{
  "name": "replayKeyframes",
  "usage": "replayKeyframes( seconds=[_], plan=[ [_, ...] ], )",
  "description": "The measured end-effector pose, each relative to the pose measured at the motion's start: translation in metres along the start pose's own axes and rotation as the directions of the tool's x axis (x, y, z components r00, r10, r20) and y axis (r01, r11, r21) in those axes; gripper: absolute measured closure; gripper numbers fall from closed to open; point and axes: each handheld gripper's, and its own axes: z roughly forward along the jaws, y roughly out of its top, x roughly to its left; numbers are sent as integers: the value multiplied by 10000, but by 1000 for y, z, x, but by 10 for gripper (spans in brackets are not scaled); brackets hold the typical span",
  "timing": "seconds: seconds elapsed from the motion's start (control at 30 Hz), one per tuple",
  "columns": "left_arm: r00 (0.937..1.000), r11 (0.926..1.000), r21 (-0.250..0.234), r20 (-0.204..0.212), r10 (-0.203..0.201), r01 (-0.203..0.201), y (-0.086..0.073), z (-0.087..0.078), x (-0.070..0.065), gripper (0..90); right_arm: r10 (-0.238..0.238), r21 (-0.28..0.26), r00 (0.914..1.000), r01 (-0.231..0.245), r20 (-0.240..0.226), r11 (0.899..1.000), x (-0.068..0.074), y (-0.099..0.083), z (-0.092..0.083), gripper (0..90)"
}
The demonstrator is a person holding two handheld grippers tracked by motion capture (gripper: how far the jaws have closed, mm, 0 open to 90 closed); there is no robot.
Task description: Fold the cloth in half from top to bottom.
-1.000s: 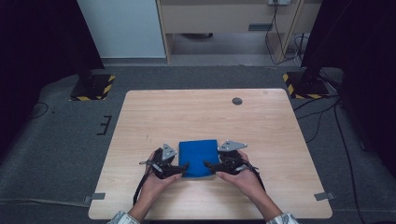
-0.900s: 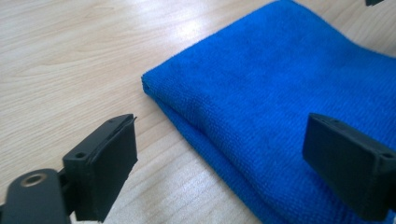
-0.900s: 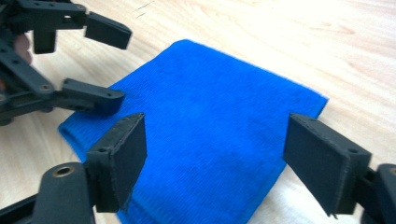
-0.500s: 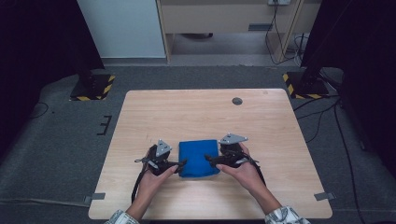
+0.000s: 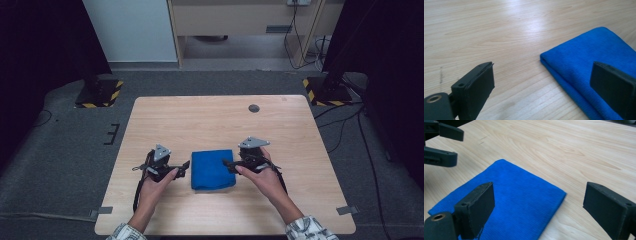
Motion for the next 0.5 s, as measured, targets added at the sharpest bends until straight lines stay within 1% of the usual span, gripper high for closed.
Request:
replayKeyframes(
  seconds=[0.2, 0.3, 0.43, 0.5],
  plan=[
    [9994, 9999, 33, -327, -101, 102, 0, -3, 15, 49, 352, -160, 9986, -346, 399, 9993, -21, -5, -14, 99],
    [9985, 9996, 57, -488, -260, 263, -2, -5, 24, 49, 483, -200, 9970, -472, 599, 9987, -33, -8, -20, 96],
    [9970, 9989, 96, -619, -455, 462, -3, -5, 32, 50, 759, -262, 9934, -739, 864, 9969, -46, -13, -28, 96],
    [9967, 9988, 80, -646, -482, 488, -4, -5, 34, 51, 846, -287, 9917, -822, 963, 9962, -52, -16, -32, 97]
  ],
)
